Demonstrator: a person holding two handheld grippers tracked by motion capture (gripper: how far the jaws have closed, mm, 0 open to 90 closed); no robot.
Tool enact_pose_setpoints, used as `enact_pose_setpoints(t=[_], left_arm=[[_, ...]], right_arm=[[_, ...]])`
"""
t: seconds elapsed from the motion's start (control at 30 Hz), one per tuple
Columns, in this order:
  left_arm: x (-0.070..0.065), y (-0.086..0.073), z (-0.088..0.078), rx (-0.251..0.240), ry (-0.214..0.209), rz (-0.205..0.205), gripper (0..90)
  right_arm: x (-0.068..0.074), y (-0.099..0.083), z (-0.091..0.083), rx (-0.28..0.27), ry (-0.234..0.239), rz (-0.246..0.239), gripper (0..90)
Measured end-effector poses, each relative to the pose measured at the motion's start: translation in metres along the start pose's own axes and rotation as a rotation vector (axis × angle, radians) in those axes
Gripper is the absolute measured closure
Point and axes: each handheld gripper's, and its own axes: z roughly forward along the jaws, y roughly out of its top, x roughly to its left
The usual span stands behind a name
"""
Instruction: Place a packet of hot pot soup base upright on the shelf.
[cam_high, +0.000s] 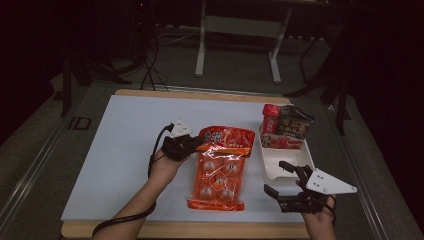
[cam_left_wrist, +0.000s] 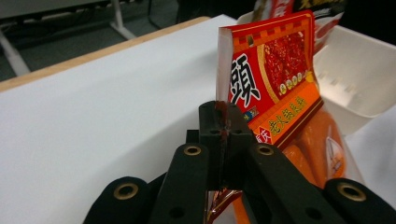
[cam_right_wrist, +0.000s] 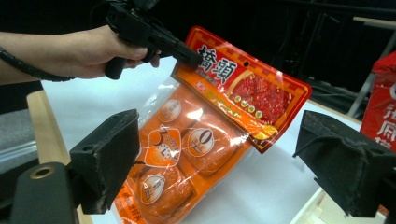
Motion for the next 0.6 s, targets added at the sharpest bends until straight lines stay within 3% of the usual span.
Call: enact_pose_setpoints(t=[0.27,0.37,0.43,0.6], left_arm=[[-0.008,0.003,-0.014,-0.042,-0.046,0.026,90.0],[-0.012,0.005,-0.019,-0.062,-0.066,0.043,90.0],[-0.016,0.006,-0.023,-0.073,-0.077,0.055,90.0],[-0.024,0.008,-0.031,-0.103,-0.109,0.067,90.0]], right_arm=[[-0.004,-0.001,-0.001,0.016,-0.006,0.028,12.3],[-0.005,-0.001,0.0,0.02,-0.005,0.081,10.4],[-0.003,-0.001,0.001,0.032,-0.04,0.079,10.4],[-0.004,0.0,0.001,0.02,-0.019,0.097,10.4]])
